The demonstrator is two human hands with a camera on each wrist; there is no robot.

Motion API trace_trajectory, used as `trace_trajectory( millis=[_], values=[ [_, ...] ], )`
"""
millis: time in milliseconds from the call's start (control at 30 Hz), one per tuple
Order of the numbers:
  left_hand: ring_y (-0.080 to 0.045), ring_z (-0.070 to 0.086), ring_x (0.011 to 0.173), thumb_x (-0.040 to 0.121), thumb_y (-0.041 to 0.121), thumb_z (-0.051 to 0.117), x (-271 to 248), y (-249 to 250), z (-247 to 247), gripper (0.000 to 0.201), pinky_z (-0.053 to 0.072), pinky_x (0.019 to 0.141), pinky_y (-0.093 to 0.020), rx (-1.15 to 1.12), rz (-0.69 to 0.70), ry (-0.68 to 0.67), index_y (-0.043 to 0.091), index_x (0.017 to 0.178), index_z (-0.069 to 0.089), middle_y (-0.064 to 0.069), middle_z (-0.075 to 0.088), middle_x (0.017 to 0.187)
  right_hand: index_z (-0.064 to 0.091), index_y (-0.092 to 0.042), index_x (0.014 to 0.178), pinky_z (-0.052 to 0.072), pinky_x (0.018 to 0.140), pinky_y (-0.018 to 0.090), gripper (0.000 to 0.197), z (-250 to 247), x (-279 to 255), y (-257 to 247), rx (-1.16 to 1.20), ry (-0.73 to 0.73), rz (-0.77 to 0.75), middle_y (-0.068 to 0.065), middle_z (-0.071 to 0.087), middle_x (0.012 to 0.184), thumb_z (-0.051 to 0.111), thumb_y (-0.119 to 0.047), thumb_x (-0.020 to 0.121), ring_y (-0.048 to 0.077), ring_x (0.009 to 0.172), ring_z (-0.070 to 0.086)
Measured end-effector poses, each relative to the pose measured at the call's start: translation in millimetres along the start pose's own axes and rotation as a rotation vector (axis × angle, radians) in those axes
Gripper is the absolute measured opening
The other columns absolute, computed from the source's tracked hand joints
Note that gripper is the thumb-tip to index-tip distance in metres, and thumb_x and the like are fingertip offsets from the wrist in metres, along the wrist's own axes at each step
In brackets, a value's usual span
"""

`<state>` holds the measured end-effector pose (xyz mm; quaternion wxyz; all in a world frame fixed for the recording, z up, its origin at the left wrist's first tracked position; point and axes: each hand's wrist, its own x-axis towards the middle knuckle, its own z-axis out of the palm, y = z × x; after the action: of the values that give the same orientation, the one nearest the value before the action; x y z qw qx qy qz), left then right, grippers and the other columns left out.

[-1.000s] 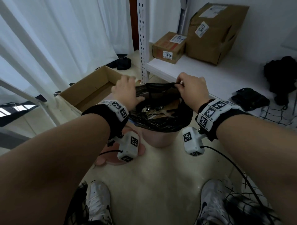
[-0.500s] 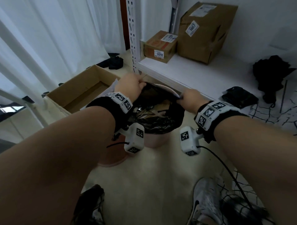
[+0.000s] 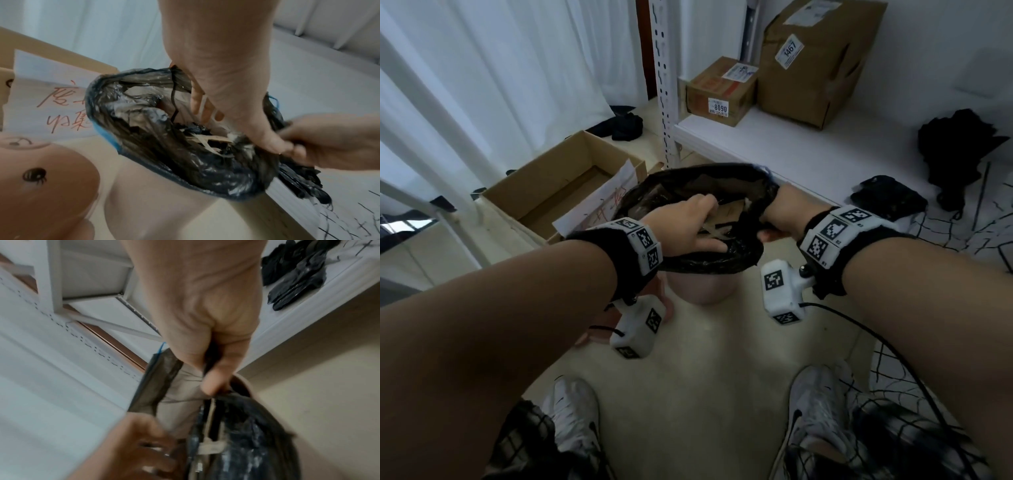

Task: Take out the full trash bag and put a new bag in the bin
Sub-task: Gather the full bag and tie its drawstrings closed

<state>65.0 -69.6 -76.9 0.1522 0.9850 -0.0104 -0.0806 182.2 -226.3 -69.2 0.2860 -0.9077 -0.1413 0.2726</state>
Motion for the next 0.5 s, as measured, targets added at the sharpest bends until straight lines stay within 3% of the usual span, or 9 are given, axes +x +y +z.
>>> trace_trajectory(
  millis=[67, 133, 233, 300, 367, 400, 467, 500],
  values=[
    [-0.024, 0.053, 0.104, 0.074, 0.067, 0.058, 0, 7, 2, 0.083, 0.045, 0.088, -0.033, 0.016, -0.015, -0.016, 0.012, 0.132, 0.035, -0.006, 0.043, 0.127, 0.052, -0.003, 0.100, 0.054, 0.050, 0.026, 0.017, 0, 4, -7, 0.396, 0.061, 0.005, 0.019, 0.057, 0.100, 0.052, 0.003, 0.085, 0.018, 0.049, 0.063],
    [-0.026, 0.052, 0.111, 0.068, 0.071, 0.060, 1, 15, 5, 0.097, 0.046, 0.095, -0.041, 0.012, -0.013, -0.026, 0.014, 0.140, 0.029, -0.006, 0.040, 0.128, 0.044, -0.003, 0.116, 0.053, 0.042, 0.024, 0.031, -3, 1, -18, 0.626, 0.143, 0.023, 0.020, 0.054, 0.110, 0.048, 0.006, 0.087, 0.018, 0.040, 0.062],
    [-0.030, 0.051, 0.117, 0.066, 0.067, 0.065, 2, 27, 16, 0.104, 0.046, 0.097, -0.045, 0.071, -0.036, -0.071, 0.014, 0.145, 0.020, -0.009, 0.037, 0.133, 0.033, -0.010, 0.131, 0.051, 0.038, 0.022, 0.045, -6, -7, -27, 0.729, 0.220, -0.017, 0.023, 0.049, 0.116, 0.040, 0.008, 0.090, 0.021, 0.044, 0.060],
    [-0.031, 0.052, 0.116, 0.074, 0.057, 0.066, 2, 29, 27, 0.089, 0.048, 0.092, -0.043, 0.164, -0.097, -0.111, 0.010, 0.138, 0.026, -0.011, 0.039, 0.133, 0.029, -0.014, 0.133, 0.051, 0.039, 0.023, 0.048, -9, -10, -25, 0.717, 0.266, -0.039, 0.024, 0.049, 0.114, 0.037, 0.007, 0.091, 0.020, 0.042, 0.059],
    [-0.033, 0.052, 0.115, 0.081, 0.041, 0.065, 0, 26, 33, 0.071, 0.048, 0.086, -0.042, 0.244, -0.161, -0.146, 0.009, 0.135, 0.030, -0.013, 0.043, 0.132, 0.032, -0.015, 0.129, 0.057, 0.050, 0.029, 0.043, -11, -10, -20, 0.580, 0.328, -0.089, 0.023, 0.051, 0.113, 0.038, 0.004, 0.090, 0.022, 0.050, 0.063],
    [-0.033, 0.052, 0.116, 0.084, 0.033, 0.063, -1, 24, 32, 0.064, 0.047, 0.084, -0.042, 0.291, -0.176, -0.168, 0.009, 0.134, 0.032, -0.013, 0.045, 0.130, 0.036, -0.014, 0.126, 0.059, 0.065, 0.036, 0.040, -11, -9, -16, 0.413, 0.370, -0.144, 0.023, 0.052, 0.115, 0.041, 0.002, 0.089, 0.027, 0.066, 0.066],
    [-0.031, 0.054, 0.111, 0.088, 0.023, 0.055, -2, 20, 27, 0.045, 0.047, 0.080, -0.038, 0.406, -0.120, -0.235, 0.008, 0.129, 0.044, -0.012, 0.053, 0.124, 0.042, -0.013, 0.123, 0.046, 0.096, 0.040, 0.042, -11, -10, -10, -0.039, 0.445, -0.278, 0.021, 0.041, 0.130, 0.050, -0.002, 0.083, 0.035, 0.110, 0.052],
    [-0.030, 0.056, 0.107, 0.089, 0.020, 0.051, -2, 18, 25, 0.036, 0.046, 0.077, -0.037, 0.456, -0.066, -0.283, 0.008, 0.123, 0.050, -0.011, 0.057, 0.120, 0.043, -0.015, 0.126, 0.036, 0.104, 0.042, 0.048, -12, -13, -9, -0.240, 0.467, -0.360, 0.019, 0.031, 0.140, 0.053, -0.004, 0.081, 0.037, 0.125, 0.037]
  ],
)
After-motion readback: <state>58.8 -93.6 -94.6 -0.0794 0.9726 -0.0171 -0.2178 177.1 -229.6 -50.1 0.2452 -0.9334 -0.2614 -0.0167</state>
